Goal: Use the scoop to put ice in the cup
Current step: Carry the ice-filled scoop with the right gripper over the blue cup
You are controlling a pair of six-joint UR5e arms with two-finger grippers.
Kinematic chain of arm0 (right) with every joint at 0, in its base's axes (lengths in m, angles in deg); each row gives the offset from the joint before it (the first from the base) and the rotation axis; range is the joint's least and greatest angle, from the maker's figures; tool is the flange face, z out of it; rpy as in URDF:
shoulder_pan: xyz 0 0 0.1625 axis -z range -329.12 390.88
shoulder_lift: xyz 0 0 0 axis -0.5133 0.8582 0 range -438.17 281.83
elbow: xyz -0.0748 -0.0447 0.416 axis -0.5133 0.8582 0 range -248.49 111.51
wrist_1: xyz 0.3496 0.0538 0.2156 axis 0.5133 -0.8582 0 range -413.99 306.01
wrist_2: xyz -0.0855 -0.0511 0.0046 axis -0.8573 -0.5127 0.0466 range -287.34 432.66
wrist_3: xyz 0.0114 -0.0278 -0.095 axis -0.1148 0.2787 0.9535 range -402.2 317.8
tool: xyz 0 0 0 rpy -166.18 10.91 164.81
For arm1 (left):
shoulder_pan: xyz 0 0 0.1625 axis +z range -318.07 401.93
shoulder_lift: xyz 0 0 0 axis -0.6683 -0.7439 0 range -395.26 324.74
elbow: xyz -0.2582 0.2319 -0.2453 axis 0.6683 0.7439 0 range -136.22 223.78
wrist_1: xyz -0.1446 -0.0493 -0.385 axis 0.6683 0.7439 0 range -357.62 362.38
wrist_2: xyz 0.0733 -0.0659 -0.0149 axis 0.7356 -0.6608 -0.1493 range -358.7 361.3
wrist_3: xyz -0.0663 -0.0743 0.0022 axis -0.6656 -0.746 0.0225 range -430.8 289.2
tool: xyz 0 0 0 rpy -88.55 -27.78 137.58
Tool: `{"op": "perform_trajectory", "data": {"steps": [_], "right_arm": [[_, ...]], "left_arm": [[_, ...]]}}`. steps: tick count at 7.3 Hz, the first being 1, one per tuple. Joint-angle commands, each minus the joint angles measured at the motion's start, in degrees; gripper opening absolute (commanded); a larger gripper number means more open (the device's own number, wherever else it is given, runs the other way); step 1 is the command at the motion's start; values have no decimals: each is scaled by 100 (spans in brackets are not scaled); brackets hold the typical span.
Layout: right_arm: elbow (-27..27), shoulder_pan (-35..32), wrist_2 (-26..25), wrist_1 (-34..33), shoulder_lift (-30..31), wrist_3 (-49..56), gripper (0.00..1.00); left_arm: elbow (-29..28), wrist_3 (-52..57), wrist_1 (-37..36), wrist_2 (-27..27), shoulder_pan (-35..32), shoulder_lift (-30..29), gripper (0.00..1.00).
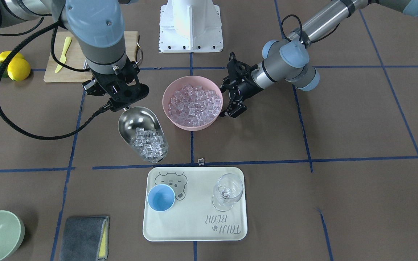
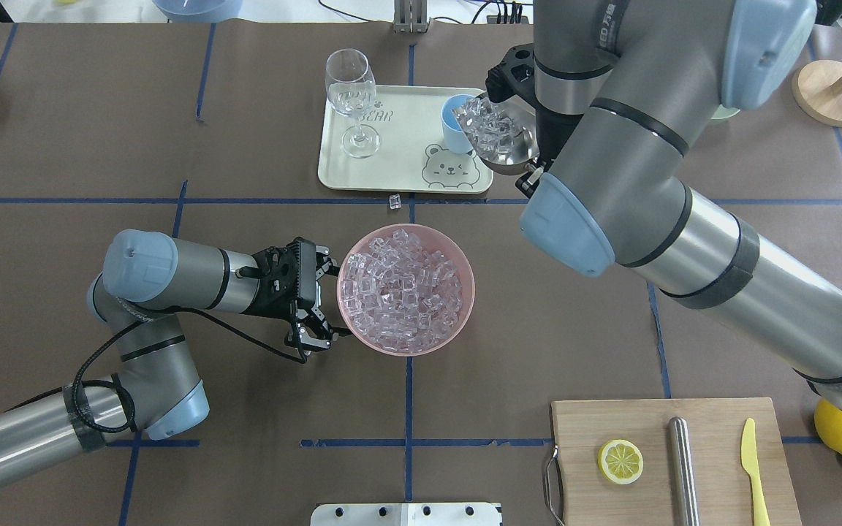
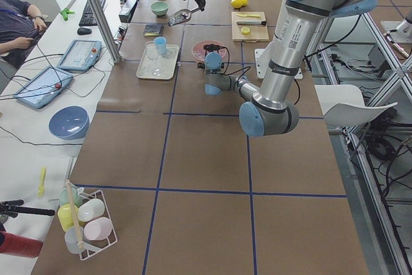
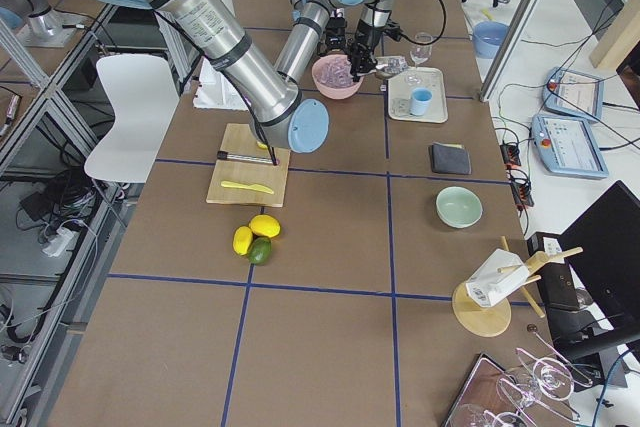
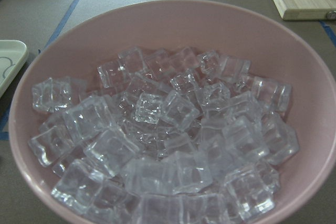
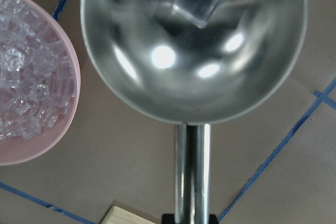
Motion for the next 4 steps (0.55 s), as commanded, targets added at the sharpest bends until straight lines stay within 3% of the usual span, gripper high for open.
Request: {"op": "perform_trajectory", "data": {"steps": [1, 2, 4], "right_arm": [[834, -111, -44, 54, -384, -1, 0], [1396, -129, -131, 454, -543, 25, 0], [1867, -112, -673, 792, -536, 113, 0]], "left_arm": [[9, 0, 14, 0, -3, -9, 100], [9, 0, 49, 0, -12, -1, 100], [9, -9, 49, 9, -12, -9, 100]]}}
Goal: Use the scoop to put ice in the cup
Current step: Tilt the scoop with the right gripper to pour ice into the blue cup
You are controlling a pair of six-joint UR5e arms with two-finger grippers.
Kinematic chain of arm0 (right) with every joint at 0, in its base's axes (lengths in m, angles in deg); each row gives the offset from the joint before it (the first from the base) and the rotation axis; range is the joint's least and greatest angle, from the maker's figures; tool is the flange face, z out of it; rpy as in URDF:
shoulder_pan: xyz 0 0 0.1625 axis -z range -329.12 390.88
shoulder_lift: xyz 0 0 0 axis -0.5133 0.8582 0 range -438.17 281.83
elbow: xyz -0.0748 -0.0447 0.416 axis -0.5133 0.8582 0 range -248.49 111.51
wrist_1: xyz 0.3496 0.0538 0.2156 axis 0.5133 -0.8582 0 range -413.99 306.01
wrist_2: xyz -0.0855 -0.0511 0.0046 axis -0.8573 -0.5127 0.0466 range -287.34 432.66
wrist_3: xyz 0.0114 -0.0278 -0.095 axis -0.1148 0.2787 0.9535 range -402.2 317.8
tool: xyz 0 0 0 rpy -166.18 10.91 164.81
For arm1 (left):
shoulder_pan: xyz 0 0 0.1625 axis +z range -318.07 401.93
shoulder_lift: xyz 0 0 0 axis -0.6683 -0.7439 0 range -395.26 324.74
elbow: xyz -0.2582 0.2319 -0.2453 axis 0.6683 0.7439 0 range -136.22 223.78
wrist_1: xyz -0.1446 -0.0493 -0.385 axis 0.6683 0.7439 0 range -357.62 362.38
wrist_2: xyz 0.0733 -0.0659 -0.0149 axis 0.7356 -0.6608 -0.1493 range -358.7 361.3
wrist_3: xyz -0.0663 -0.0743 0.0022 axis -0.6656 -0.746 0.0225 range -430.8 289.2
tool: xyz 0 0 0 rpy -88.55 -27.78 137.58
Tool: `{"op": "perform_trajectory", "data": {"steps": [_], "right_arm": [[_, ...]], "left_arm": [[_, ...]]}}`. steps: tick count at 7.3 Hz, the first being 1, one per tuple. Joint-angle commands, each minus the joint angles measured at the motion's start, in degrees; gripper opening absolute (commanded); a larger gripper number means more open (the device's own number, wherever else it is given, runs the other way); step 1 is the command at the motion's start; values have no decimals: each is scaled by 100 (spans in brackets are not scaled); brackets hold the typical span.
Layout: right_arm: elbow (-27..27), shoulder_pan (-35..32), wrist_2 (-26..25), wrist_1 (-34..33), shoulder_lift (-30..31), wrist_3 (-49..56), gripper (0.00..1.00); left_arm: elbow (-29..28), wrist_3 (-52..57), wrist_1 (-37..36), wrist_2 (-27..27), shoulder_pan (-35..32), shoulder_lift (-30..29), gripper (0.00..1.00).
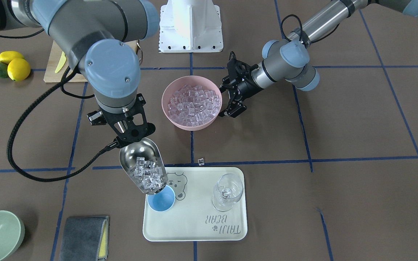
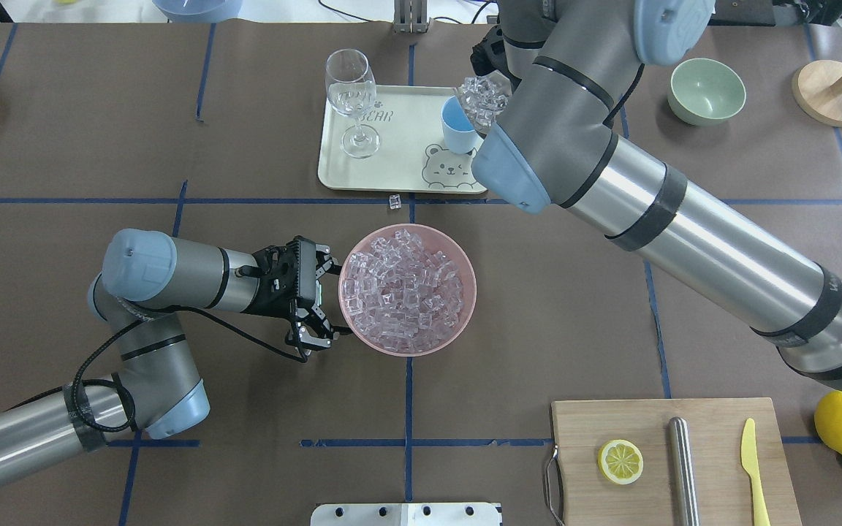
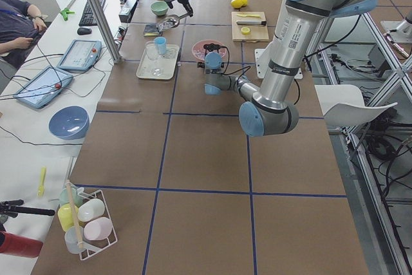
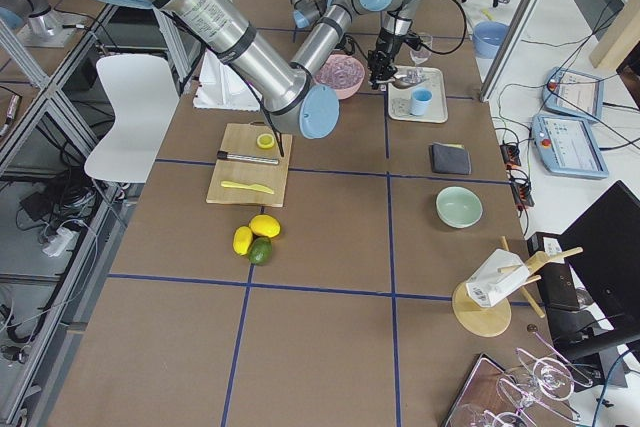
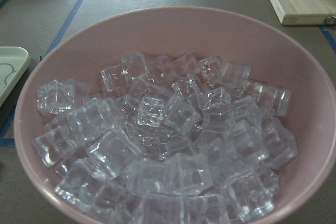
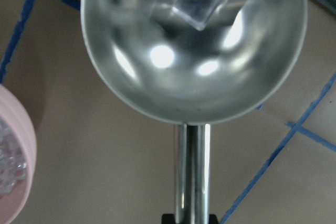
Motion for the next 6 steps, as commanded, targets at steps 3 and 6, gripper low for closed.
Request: {"op": "perform_trajectory", "data": {"steps": [3, 6], "right_arm": [[288, 86, -762, 106, -44, 584, 0], [288, 130, -1351, -910, -473, 1550, 0]], "left_arm": [[4, -3, 5, 7, -2, -20, 100], [-5, -3, 5, 7, -2, -20, 100]]}}
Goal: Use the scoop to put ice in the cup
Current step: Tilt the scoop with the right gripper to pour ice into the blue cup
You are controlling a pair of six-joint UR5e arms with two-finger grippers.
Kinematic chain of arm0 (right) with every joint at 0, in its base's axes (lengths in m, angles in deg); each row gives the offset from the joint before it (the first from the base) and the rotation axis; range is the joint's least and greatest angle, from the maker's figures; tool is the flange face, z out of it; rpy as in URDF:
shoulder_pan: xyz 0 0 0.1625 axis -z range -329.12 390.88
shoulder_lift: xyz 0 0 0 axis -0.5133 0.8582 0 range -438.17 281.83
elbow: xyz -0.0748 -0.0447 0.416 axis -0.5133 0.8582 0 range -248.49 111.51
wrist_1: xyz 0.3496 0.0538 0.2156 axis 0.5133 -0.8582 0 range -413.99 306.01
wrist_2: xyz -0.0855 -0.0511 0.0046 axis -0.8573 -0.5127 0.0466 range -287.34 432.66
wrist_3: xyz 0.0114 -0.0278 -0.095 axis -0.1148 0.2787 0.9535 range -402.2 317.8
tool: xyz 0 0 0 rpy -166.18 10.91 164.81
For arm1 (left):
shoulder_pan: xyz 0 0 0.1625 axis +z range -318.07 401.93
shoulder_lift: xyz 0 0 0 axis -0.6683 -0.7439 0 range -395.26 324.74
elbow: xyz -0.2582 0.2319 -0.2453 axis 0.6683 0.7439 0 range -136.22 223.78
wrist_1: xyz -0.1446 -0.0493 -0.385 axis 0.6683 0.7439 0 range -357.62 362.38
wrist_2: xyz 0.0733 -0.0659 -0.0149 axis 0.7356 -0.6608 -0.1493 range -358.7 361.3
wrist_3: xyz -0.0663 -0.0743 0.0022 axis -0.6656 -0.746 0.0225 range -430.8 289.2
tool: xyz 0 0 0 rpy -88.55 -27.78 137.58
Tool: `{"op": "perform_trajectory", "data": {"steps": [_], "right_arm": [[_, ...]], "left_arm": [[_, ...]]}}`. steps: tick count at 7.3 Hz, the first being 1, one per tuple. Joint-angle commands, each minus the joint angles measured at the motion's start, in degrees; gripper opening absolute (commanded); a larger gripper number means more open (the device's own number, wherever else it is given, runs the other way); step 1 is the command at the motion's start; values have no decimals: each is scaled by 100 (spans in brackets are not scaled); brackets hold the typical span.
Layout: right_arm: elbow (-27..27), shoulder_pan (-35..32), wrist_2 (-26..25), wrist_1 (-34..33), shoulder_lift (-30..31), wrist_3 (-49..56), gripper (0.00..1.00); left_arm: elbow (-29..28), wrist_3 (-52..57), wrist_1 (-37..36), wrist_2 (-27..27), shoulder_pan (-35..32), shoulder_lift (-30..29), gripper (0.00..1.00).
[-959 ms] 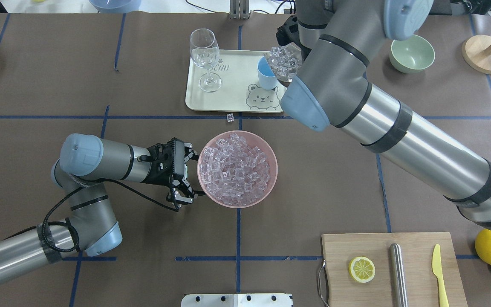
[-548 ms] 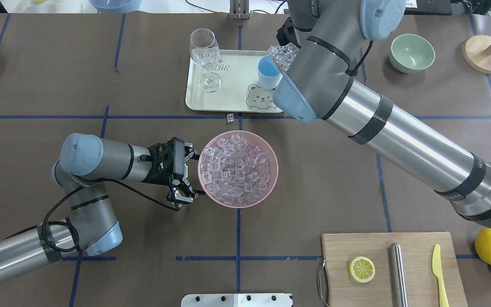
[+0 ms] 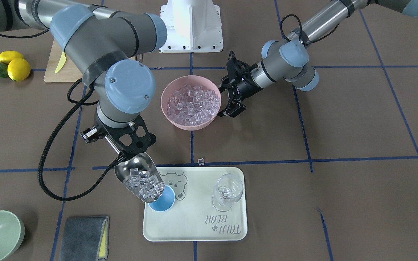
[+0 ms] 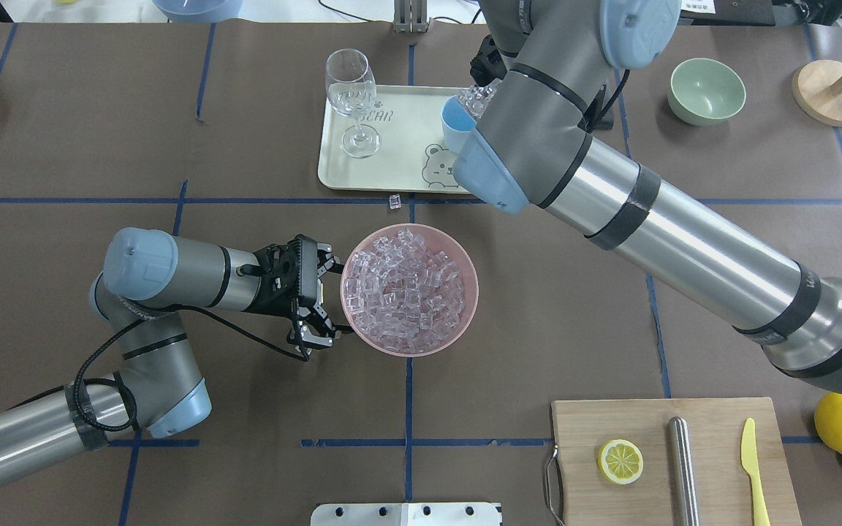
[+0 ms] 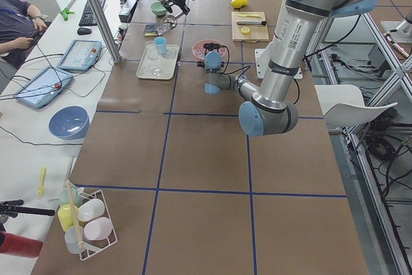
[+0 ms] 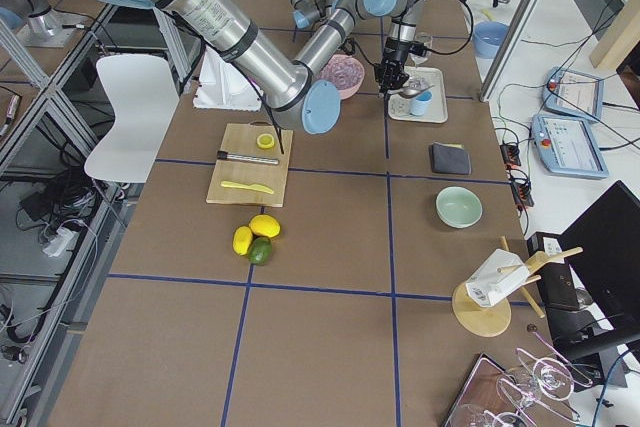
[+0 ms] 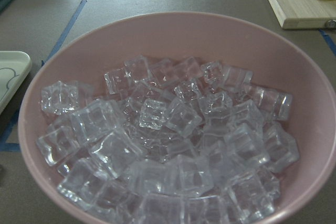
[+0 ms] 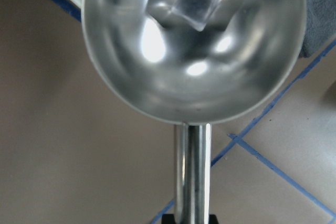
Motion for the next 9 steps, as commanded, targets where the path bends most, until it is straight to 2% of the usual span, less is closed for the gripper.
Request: {"op": "perform_trajectory", "data": {"steps": [1, 2, 7, 9], "right_arm": [[86, 18, -387, -747, -342, 621, 0], [209, 9, -606, -933, -413, 771, 0], [649, -8, -634, -1313, -756, 851, 0], [1078, -78, -643, -1383, -1027, 1088, 0]], "left_arm": [[-5, 0, 0, 0, 0, 4, 100], [-5, 0, 0, 0, 0, -5, 100], [-5, 0, 0, 0, 0, -5, 100], [4, -9, 26, 0, 0, -5, 100]]}}
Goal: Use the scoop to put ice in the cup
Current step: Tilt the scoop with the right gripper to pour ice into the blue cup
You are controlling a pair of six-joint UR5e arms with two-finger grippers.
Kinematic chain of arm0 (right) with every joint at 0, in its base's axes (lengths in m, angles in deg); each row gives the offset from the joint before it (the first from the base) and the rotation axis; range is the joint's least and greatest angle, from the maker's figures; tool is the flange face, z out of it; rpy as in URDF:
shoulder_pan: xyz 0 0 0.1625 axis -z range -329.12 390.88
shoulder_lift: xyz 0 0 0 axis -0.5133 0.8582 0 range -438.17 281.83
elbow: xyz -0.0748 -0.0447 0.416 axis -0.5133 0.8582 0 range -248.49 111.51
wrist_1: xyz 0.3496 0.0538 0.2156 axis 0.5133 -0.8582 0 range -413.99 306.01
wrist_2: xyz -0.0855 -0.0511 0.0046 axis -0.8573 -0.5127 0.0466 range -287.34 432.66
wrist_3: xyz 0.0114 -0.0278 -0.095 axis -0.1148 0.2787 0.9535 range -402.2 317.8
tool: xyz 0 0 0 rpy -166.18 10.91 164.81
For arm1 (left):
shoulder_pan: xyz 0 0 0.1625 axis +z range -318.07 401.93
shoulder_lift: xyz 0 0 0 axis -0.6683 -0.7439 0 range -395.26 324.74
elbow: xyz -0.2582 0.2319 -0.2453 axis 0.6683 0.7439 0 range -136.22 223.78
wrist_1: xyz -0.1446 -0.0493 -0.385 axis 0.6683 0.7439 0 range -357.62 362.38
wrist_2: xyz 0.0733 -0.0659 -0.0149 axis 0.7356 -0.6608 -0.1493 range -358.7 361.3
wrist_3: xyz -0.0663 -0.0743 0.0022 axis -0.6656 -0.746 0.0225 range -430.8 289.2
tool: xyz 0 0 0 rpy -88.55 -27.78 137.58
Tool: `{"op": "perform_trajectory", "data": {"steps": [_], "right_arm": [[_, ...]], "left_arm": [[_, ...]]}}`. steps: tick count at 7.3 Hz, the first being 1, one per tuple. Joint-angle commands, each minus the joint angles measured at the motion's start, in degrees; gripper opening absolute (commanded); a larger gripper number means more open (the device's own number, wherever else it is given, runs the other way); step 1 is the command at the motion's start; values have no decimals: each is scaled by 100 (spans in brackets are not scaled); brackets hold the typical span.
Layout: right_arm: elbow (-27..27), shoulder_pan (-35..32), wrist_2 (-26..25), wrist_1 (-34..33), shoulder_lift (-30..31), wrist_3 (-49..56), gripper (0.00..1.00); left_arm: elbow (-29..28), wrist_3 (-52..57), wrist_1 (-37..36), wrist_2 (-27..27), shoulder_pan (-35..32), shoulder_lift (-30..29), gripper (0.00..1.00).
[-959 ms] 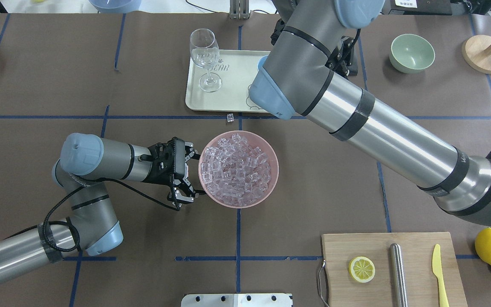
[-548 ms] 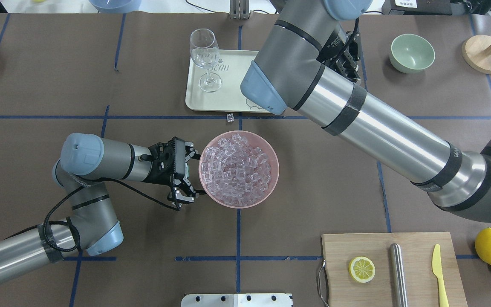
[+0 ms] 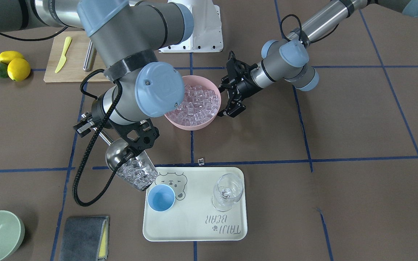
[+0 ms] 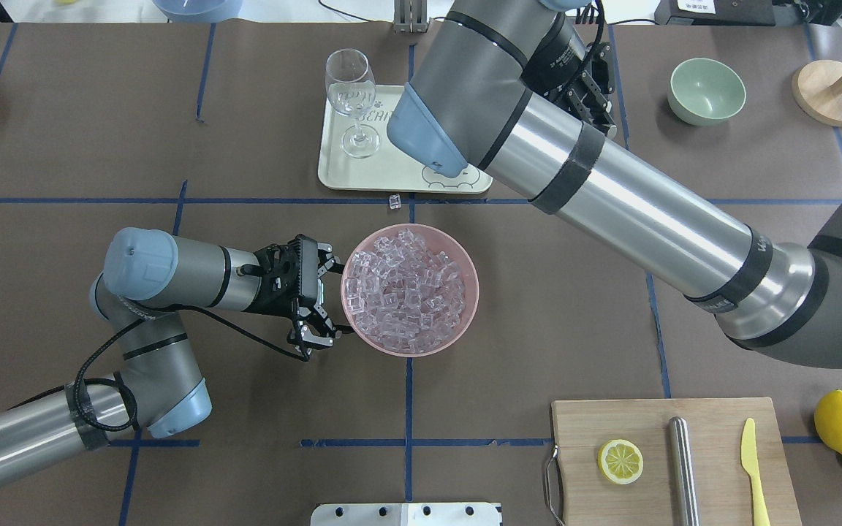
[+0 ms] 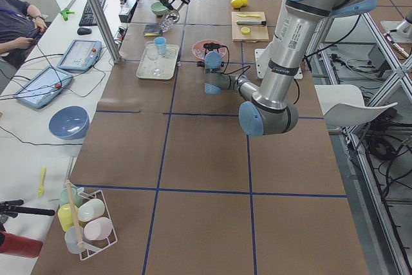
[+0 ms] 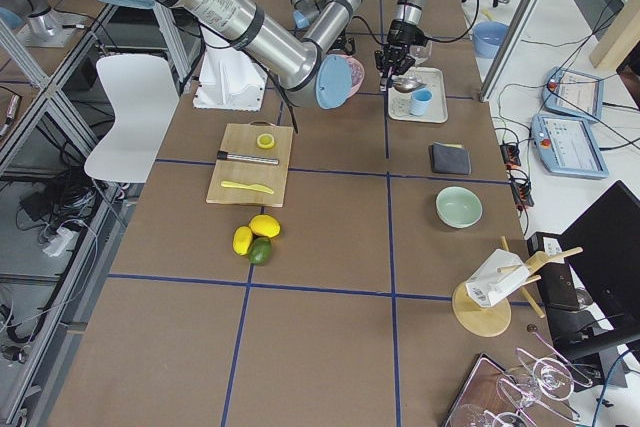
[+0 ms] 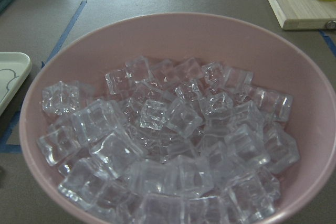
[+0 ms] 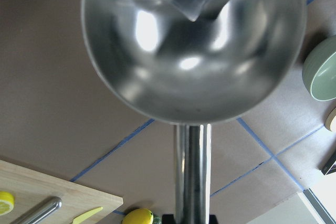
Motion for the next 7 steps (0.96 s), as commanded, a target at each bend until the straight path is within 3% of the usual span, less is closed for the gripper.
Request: {"op": "perform_trajectory", "data": {"steps": [1, 7], "right_arm": [[424, -67, -94, -56, -290, 143, 0], [663, -129, -130, -197, -494, 266, 0]], "left_arm": [[3, -3, 16, 0, 0, 0, 100], [3, -3, 16, 0, 0, 0, 100]]}}
